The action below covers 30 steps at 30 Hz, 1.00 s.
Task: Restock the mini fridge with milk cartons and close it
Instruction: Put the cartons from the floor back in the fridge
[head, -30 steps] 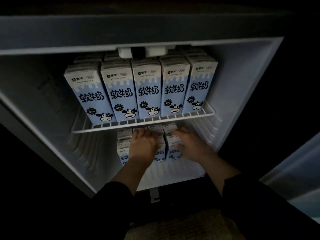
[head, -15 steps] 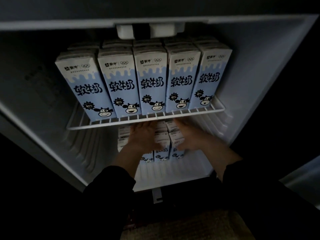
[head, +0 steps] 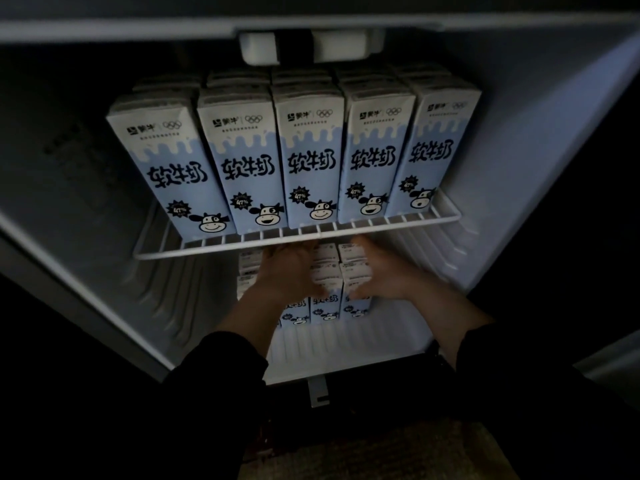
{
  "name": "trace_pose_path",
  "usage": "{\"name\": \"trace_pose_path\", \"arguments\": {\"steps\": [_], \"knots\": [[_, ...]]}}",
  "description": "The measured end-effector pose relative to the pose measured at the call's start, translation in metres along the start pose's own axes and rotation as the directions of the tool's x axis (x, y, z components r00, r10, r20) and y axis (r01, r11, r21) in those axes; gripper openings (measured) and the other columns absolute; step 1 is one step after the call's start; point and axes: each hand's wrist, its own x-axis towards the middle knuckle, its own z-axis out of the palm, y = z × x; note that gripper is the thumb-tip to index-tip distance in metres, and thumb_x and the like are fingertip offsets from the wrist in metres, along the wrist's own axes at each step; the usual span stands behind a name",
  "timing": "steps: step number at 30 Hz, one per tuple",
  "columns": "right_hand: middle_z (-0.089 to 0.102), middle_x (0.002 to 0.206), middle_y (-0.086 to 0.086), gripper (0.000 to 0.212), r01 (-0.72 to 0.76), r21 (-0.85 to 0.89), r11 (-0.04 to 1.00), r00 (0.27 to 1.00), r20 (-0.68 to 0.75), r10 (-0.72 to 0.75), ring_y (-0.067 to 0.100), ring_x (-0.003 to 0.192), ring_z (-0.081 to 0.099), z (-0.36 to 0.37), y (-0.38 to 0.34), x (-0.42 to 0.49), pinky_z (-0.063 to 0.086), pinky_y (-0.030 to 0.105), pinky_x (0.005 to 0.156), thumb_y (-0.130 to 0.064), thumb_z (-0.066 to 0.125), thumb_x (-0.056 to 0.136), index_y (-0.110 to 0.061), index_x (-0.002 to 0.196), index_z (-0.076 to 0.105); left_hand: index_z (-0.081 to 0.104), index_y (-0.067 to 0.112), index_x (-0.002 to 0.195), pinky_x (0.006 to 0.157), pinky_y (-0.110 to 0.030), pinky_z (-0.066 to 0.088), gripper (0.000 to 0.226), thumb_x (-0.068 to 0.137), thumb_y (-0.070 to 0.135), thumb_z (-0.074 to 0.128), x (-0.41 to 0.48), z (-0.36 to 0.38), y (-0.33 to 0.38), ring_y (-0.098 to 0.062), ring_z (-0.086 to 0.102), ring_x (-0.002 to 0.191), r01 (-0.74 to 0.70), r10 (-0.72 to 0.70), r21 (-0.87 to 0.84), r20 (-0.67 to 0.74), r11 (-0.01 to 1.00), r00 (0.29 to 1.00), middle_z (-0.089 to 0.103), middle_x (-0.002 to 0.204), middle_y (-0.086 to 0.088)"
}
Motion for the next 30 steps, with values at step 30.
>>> {"name": "trace_pose_path", "arguments": {"steps": [30], "knots": [[0.071, 0.111, 0.007, 0.031, -0.214, 0.108, 0.971, 0.974, -0.056, 0.220, 0.019, 0.099, 0.066, 0.022, 0.021, -0.008, 0.052, 0.035, 0.092, -0.014, 0.069, 0.083, -0.013, 0.114, 0.067, 0.000, 0.016, 0.149, 0.118, -0.051, 0.002, 0.109, 0.072, 0.065, 0.061, -0.005, 0.015, 0.005, -0.026, 0.004, 0.146, 0.057, -0.045, 0.150, -0.088, 0.987, 0.995, 0.008, 0.157, -0.004]]}}
